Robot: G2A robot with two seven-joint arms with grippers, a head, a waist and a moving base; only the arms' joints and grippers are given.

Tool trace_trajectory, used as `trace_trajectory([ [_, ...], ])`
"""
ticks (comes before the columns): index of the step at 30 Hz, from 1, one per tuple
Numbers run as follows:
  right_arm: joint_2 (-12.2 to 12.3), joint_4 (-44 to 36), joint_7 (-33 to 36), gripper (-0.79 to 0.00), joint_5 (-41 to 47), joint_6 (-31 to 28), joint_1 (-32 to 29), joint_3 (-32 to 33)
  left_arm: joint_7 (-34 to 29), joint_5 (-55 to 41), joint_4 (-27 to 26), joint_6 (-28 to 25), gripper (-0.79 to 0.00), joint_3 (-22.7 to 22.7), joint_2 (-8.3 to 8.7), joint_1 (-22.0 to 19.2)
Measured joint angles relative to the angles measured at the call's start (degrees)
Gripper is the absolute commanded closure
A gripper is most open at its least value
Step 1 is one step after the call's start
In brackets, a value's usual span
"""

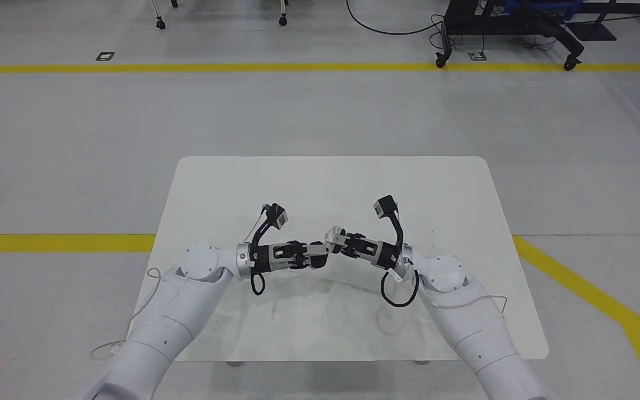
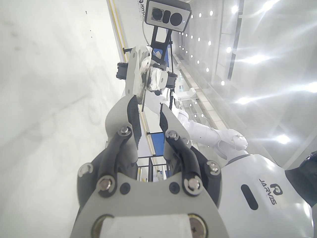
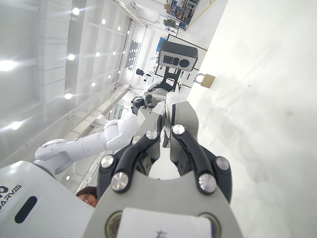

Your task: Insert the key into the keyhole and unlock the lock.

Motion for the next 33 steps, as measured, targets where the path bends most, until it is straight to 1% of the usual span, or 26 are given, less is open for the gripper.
trace_trajectory([
  [6,0.01,0.10,0.15,0.000,-0.09,0.02,0.09,-0.09,-0.20,-0.46,1.08,-0.15,-0.092,0.03,-0.30,-0.36],
  [8,0.01,0.17,0.15,0.000,-0.12,0.07,0.13,-0.11,-0.27,-0.52,1.41,-0.19,-0.043,0.03,-0.38,-0.48],
  [11,0.01,0.19,0.18,0.000,-0.20,0.09,0.17,-0.18,-0.37,-0.66,1.71,-0.26,-0.003,0.00,-0.49,-0.57],
  [22,0.38,-0.46,0.52,0.000,-1.82,-1.17,-0.25,0.26,-0.04,-0.04,2.66,-0.67,0.000,-0.23,-0.73,-0.70],
  [33,0.88,-1.20,1.64,0.000,-0.78,-1.69,-0.83,1.37,-0.14,0.16,3.32,-0.65,0.000,-1.01,-0.67,-0.55],
])
